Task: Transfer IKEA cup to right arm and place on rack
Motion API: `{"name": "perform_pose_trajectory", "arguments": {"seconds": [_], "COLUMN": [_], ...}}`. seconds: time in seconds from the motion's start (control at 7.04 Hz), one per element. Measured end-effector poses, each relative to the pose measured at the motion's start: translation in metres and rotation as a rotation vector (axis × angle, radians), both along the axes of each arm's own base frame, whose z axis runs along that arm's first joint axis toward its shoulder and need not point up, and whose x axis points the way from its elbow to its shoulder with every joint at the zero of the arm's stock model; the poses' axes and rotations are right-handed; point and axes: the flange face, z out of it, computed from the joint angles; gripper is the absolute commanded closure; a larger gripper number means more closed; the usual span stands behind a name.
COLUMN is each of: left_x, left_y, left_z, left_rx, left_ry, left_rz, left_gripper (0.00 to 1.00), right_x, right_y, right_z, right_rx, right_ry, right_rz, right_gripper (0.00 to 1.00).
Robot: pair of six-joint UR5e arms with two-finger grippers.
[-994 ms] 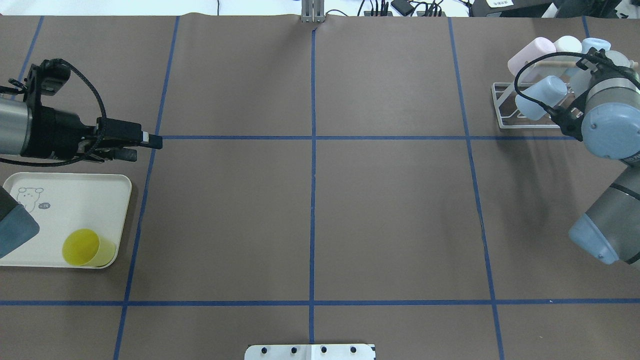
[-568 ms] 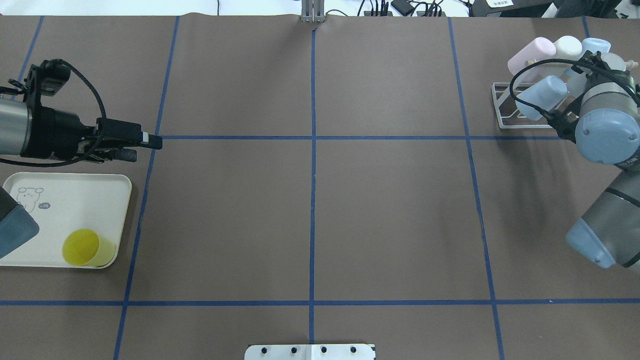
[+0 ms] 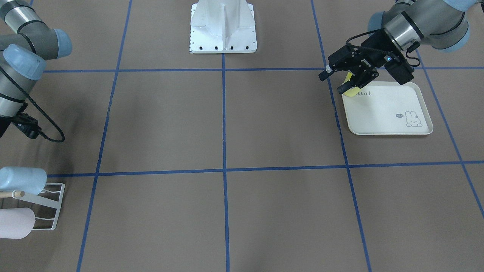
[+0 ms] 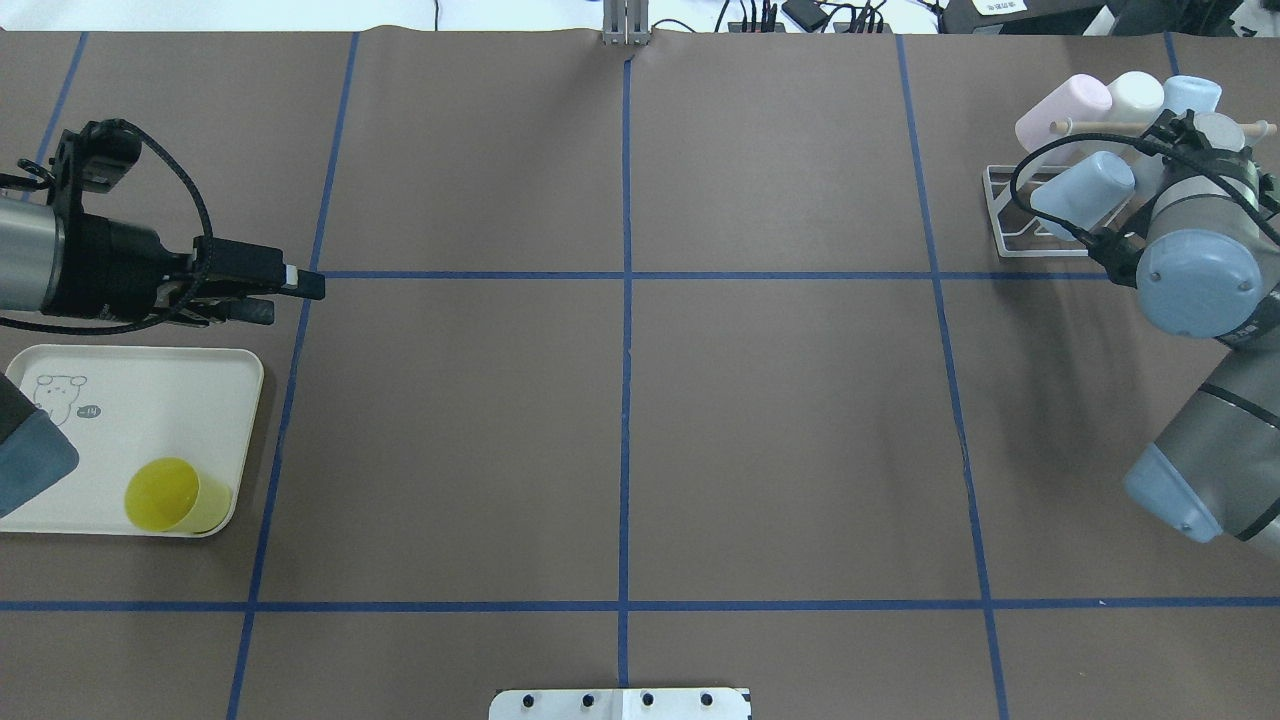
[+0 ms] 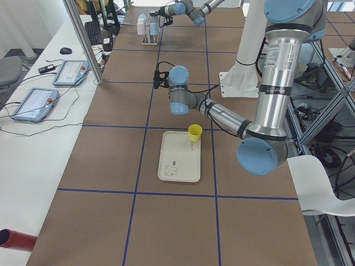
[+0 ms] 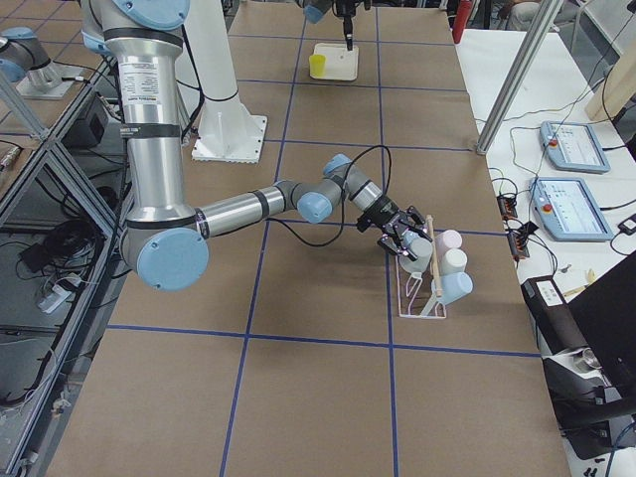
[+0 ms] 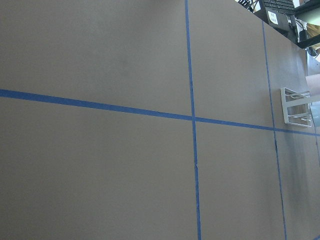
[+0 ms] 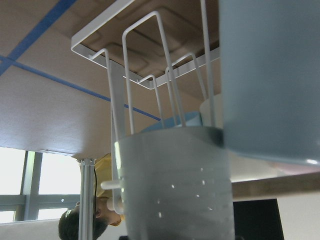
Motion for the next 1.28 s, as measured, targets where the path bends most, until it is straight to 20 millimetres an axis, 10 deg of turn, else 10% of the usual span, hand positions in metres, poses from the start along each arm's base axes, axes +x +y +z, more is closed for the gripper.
{"name": "perform_pose_trajectory", "arguments": {"seconds": [0.43,0.85,1.28], "left_x": [0.001,0.001,0.001], "left_y": [0.001,0.001,0.002], "left_z": [0.001,0.0,0.001], "left_rx": [-0.001,-0.001,-0.002], "left_ry": [0.0,0.001,0.0], "left_rz": [0.002,0.003,0.004], "left_gripper": [0.0,0.0,0.0], "right_x": [-0.015,-0.019,-0.02], "right_y": [0.006,0.007,0.007], "right_z": [0.005,0.006,0.005], "right_rx": [0.027,0.037,0.039], "right_ry": [0.037,0.05,0.048], "right_rz": [0.005,0.006,0.006], "right_gripper": [0.78,0.01,0.0]}}
